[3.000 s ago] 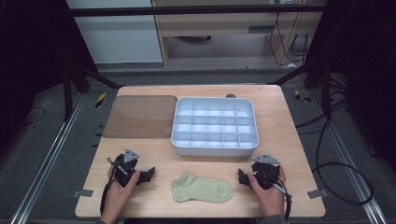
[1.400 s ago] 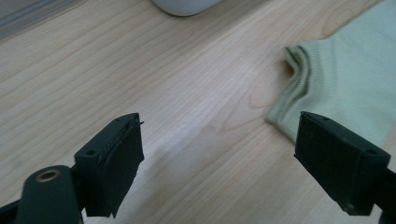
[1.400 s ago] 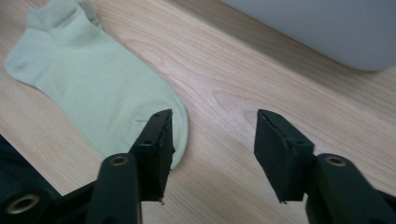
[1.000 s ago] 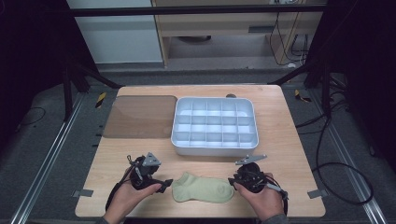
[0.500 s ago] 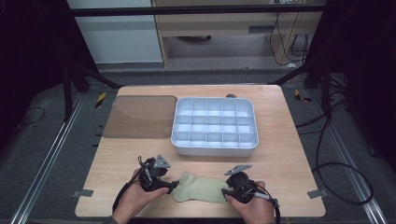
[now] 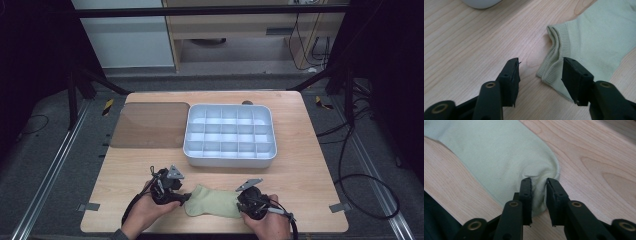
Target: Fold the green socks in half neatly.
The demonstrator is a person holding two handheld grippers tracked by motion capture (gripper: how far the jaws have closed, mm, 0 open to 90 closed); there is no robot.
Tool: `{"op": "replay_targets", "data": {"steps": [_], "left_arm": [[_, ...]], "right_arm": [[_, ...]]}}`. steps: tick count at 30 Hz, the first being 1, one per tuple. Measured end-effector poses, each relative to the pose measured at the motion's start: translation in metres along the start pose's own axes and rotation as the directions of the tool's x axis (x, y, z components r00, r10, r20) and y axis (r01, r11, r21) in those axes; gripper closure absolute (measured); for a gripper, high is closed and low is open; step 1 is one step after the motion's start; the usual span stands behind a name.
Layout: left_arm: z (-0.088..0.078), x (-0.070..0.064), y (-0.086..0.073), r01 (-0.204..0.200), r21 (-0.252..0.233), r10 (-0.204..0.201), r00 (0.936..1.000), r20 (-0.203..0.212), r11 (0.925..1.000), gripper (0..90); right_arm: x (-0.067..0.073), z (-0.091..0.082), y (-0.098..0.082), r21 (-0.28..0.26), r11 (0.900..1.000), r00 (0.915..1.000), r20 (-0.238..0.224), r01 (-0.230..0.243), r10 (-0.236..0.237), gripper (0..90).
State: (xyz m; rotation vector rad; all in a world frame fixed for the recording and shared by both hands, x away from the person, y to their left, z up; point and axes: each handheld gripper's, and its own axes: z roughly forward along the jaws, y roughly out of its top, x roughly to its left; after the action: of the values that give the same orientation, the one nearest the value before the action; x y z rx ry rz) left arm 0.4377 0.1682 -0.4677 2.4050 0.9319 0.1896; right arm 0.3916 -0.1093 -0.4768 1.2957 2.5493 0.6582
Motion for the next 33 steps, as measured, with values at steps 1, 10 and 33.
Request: {"op": "replay_targets", "data": {"steps": [1,10,33], "left_arm": [[0.0033,0.0009,0.0010,-0.004,0.016,0.004,0.9999,0.009,0.9999,50.5],[0.0090,-0.0013,-0.0001,-0.033,0.073,0.030,0.9987,0.042,0.9968,61.7],[0.0086,-0.0052,0.0007,-0.063,0.090,0.055,0.9948,0.086,0.9939,80.3]], "right_arm": [[0.0003,0.0002,0.0001,0.000,1.000,1.0000,-0.004,0.006,-0.006,77.2],[0.0001,0.0003,0.0005,0.003,1.000,1.0000,-0.007,0.007,-0.007,77.5],[-0.0005,0.0004,0.0001,0.001,1.000,0.9994,-0.023,0.026,-0.026,81.9]]}}
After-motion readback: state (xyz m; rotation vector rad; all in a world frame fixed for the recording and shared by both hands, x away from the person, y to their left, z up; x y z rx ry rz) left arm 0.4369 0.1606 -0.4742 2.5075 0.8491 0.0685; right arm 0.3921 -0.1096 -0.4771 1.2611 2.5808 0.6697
